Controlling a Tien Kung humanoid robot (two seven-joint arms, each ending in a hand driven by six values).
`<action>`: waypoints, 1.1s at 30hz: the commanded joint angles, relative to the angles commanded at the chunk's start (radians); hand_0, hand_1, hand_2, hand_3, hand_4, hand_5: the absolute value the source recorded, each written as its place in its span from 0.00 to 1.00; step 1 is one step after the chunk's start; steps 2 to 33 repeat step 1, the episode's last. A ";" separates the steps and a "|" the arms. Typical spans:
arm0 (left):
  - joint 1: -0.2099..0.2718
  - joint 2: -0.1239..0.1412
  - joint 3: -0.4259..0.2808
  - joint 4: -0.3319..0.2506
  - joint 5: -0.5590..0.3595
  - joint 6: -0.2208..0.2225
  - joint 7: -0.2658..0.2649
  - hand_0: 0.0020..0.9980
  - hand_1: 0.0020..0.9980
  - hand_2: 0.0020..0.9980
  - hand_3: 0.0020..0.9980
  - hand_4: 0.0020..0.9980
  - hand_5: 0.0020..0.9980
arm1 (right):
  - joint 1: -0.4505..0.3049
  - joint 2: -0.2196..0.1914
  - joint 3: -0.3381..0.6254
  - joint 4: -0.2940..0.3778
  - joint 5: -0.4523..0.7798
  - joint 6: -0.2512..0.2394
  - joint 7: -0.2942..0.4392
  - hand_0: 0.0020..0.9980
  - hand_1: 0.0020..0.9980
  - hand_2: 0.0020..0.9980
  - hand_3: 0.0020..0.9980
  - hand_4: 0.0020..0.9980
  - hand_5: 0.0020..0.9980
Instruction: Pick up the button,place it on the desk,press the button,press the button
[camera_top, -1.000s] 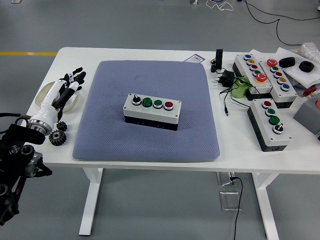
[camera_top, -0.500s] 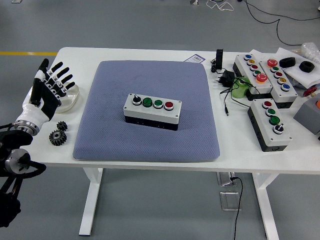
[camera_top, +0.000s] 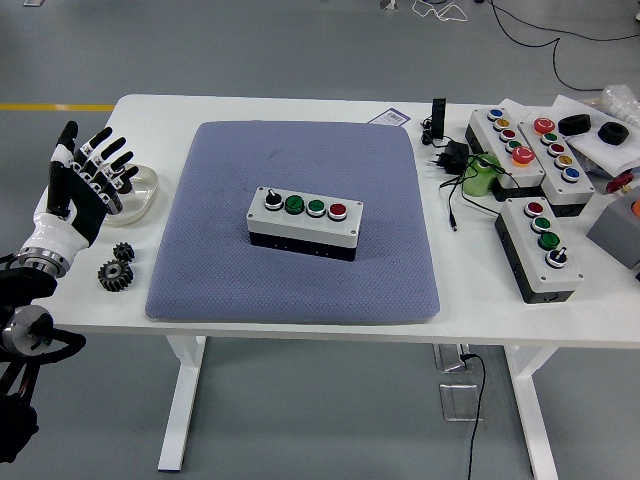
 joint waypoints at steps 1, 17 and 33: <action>0.002 0.000 -0.001 -0.004 0.008 0.000 0.000 0.83 0.86 0.87 0.87 0.80 1.00 | -0.001 0.000 -0.002 0.000 0.003 0.000 0.000 0.63 0.54 0.56 0.64 0.22 0.24; 0.002 0.000 -0.001 -0.004 0.008 0.000 0.000 0.83 0.86 0.87 0.87 0.80 1.00 | -0.001 0.000 -0.002 0.000 0.003 0.000 0.000 0.63 0.54 0.56 0.64 0.22 0.24; 0.002 0.000 -0.001 -0.004 0.008 0.000 0.000 0.83 0.86 0.87 0.87 0.80 1.00 | -0.001 0.000 -0.002 0.000 0.003 0.000 0.000 0.63 0.54 0.56 0.64 0.22 0.24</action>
